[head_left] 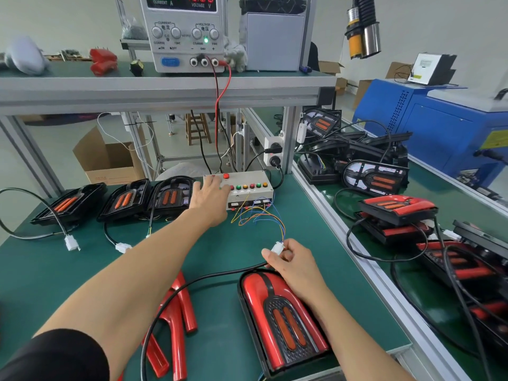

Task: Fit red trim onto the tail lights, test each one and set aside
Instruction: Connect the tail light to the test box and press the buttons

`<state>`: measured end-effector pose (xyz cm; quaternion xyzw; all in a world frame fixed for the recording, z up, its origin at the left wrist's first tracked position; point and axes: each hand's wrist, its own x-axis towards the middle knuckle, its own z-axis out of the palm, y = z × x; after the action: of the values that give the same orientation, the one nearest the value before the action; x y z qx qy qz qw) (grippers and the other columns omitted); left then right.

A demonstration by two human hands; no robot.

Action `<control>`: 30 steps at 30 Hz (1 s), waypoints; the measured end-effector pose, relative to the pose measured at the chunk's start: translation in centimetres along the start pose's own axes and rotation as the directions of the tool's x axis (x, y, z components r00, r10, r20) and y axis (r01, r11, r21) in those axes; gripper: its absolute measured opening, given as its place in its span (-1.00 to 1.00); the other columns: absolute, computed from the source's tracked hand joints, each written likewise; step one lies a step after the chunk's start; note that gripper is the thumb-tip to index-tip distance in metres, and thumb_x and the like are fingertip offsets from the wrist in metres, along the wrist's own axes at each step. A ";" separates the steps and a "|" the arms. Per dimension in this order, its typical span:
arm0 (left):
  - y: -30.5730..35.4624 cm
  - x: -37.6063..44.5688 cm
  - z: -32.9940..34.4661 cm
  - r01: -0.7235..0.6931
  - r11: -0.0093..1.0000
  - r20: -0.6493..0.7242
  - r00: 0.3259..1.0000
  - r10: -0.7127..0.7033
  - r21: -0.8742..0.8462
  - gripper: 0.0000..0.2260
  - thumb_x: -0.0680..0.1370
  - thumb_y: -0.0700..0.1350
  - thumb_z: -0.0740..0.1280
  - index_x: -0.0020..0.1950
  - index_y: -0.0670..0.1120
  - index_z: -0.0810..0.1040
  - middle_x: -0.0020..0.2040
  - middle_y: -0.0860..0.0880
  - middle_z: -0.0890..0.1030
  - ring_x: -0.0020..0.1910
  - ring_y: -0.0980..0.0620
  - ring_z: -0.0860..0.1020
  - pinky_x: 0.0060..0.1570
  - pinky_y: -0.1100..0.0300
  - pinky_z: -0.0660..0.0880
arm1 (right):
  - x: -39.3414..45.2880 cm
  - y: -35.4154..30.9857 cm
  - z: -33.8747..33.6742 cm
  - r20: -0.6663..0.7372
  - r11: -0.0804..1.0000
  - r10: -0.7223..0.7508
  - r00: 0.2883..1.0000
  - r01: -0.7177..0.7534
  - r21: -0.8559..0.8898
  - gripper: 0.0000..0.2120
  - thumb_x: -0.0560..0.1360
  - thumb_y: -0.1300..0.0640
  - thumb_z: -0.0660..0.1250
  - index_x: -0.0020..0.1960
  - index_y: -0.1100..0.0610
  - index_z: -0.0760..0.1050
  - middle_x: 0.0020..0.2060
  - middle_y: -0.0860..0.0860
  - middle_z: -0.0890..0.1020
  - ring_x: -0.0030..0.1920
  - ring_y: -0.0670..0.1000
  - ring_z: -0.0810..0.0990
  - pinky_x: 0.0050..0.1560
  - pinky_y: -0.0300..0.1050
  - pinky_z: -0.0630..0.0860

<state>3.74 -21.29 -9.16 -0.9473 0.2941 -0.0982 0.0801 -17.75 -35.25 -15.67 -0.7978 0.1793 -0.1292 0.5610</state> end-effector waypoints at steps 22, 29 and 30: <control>5.3 2.7 -0.7 -0.315 0.949 0.154 0.938 0.311 -0.003 -0.36 0.58 -0.22 0.27 0.62 -0.19 0.10 0.62 -0.03 0.05 0.35 -0.21 0.26 0.22 -0.03 0.45 | -0.5 -0.4 -0.3 -0.025 1.000 -0.008 1.000 0.008 0.002 -0.51 0.36 -0.26 0.46 -0.17 0.16 0.44 -0.45 -0.14 0.48 -0.34 -0.03 0.51 -0.22 -0.10 0.39; 5.3 2.8 -0.8 -0.310 0.951 0.183 0.934 0.306 -0.008 -0.34 0.59 -0.18 0.30 0.63 -0.17 0.08 0.63 0.00 0.07 0.36 -0.19 0.27 0.28 -0.06 0.44 | -0.5 -0.3 -0.3 -0.012 1.000 -0.020 1.000 0.020 0.017 -0.57 0.41 -0.20 0.48 -0.20 0.13 0.42 -0.45 -0.15 0.48 -0.38 -0.11 0.40 -0.27 -0.18 0.35; 5.3 2.8 -0.8 -0.305 0.952 0.189 0.934 0.303 -0.018 -0.34 0.60 -0.18 0.30 0.64 -0.17 0.08 0.63 -0.01 0.07 0.37 -0.20 0.26 0.30 -0.07 0.44 | -0.5 -0.3 -0.3 -0.011 1.000 -0.016 1.000 0.017 0.021 -0.53 0.40 -0.22 0.47 -0.18 0.17 0.43 -0.43 -0.13 0.49 -0.37 -0.10 0.41 -0.25 -0.14 0.37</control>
<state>2.94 -27.32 -9.12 -0.8950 0.4274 0.0043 0.1276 -18.31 -35.15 -15.29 -0.7927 0.1742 -0.1399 0.5672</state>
